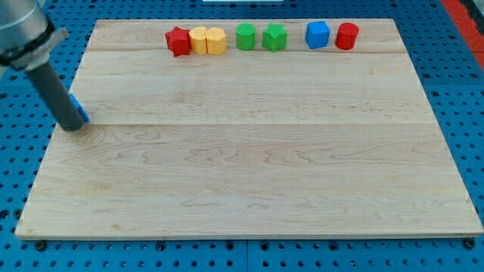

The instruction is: Push the blue triangle left to the red star

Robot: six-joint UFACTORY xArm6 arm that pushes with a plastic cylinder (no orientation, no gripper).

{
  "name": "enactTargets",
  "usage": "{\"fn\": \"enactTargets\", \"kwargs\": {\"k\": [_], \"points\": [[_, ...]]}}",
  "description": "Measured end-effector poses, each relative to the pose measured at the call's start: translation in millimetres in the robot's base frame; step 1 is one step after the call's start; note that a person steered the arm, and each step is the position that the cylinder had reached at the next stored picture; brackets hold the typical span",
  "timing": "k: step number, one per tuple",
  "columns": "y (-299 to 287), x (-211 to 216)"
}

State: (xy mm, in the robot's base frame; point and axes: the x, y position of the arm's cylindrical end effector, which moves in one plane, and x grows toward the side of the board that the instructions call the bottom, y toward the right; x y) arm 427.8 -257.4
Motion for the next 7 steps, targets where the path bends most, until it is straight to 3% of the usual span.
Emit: {"fn": "enactTargets", "kwargs": {"k": [1,2,3,5,7], "points": [[10,-48],[18,-3],[-45,-1],[-23,-87],[-6,-57]]}}
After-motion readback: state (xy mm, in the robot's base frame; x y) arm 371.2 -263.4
